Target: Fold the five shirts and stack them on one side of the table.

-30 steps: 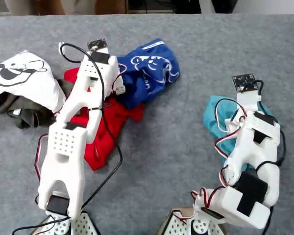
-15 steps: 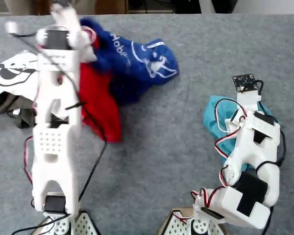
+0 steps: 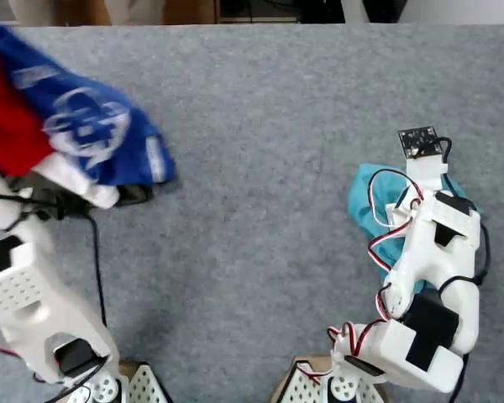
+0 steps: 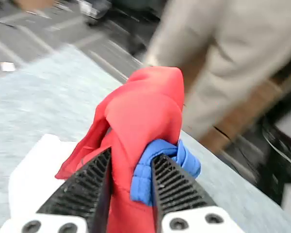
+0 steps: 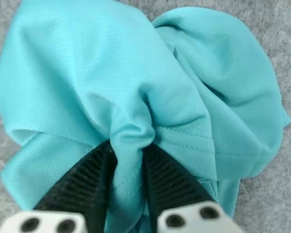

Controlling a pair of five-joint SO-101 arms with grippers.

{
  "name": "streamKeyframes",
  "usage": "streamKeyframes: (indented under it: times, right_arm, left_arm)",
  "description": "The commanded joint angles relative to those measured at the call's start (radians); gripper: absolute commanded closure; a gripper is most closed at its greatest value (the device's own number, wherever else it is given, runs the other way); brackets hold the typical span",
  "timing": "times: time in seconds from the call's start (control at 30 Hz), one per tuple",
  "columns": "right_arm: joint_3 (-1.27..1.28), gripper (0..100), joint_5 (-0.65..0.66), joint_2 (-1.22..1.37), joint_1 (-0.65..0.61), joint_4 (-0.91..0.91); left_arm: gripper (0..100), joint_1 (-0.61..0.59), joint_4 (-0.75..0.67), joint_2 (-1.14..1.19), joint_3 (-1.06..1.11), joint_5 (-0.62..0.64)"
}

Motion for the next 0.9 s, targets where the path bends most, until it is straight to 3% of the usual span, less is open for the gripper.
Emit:
streamKeyframes:
  times: [0.0,0.17,0.33,0.47,0.53,0.67,0.87]
  right_arm:
    - [0.018,99.7,-0.011,0.002,-0.033,-0.006]
    - [0.024,99.7,-0.011,0.002,-0.033,-0.006]
    - [0.024,99.7,-0.011,0.002,-0.033,-0.006]
    - [0.025,99.7,-0.009,0.002,-0.033,-0.006]
    - [0.025,99.7,-0.009,0.002,-0.033,-0.006]
    - [0.025,99.7,-0.006,0.002,-0.038,-0.006]
    - [0.025,99.7,-0.005,0.002,-0.044,-0.006]
  left_arm:
    - [98,-0.061,-0.011,-0.028,-0.029,0.002]
    - [98,-0.103,-0.002,0.102,-0.038,0.003]
    - [97,-0.055,0.097,0.220,-0.026,-0.002]
    - [83,-0.025,0.097,0.271,0.121,0.002]
    - [76,-0.015,0.097,0.243,0.233,0.002]
    - [76,0.035,0.097,0.107,0.494,-0.012]
    - [76,0.269,0.089,-0.154,0.838,-0.091]
